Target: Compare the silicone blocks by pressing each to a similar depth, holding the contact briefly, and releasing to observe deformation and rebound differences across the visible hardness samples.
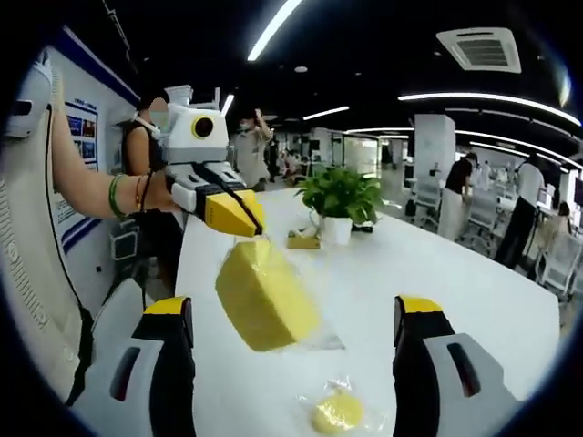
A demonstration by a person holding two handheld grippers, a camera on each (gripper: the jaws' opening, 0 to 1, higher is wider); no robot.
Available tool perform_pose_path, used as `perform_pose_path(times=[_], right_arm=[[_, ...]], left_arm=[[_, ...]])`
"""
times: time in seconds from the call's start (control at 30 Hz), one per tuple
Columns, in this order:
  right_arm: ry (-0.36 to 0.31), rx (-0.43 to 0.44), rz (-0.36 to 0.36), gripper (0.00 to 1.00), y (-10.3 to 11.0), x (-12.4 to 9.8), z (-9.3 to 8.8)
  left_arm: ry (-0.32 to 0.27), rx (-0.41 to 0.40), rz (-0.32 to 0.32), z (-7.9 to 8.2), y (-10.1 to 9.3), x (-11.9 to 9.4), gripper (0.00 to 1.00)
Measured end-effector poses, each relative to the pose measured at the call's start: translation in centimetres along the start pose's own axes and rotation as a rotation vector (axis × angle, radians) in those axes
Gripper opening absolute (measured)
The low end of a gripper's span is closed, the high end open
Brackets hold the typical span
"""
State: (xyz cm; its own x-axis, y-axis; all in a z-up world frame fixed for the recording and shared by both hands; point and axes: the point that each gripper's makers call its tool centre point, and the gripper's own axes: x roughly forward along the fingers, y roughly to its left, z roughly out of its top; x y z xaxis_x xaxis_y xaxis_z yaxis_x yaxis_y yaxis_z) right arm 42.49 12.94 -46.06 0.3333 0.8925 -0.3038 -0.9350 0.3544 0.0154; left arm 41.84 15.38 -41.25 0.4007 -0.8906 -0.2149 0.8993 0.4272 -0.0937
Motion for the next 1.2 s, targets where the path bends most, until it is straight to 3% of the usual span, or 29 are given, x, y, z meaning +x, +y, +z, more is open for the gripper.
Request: perform_pose_path(times=[0.07, 0.5, 0.8, 1.07, 1.2], right_arm=[[0.011, 0.005, 0.018, 0.84, 0.1, 0.6, -0.2], [0.079, -0.037, 0.123, 0.81, 0.7, 3.7, -1.6], [0.121, -0.07, 0.21, 0.69, 2.3, 4.6, -2.7], [0.149, -0.1, 0.257, 0.59, 3.4, 4.8, -3.4], [0.149, -0.139, 0.279, 0.47, 4.0, 4.7, -3.3]], left_arm=[[0.003, 0.005, -0.006, 0.1, -1.0, 0.6, 0.0], [-0.008, 0.014, -0.068, 0.4, -1.7, 1.8, 0.0], [0.002, 0.047, -0.15, 0.4, -2.2, 1.9, 0.0], [-0.007, 0.074, -0.225, 0.8, -4.5, 2.3, 0.0], [-0.002, 0.083, -0.234, 0.7, -4.8, 2.1, 0.0]])
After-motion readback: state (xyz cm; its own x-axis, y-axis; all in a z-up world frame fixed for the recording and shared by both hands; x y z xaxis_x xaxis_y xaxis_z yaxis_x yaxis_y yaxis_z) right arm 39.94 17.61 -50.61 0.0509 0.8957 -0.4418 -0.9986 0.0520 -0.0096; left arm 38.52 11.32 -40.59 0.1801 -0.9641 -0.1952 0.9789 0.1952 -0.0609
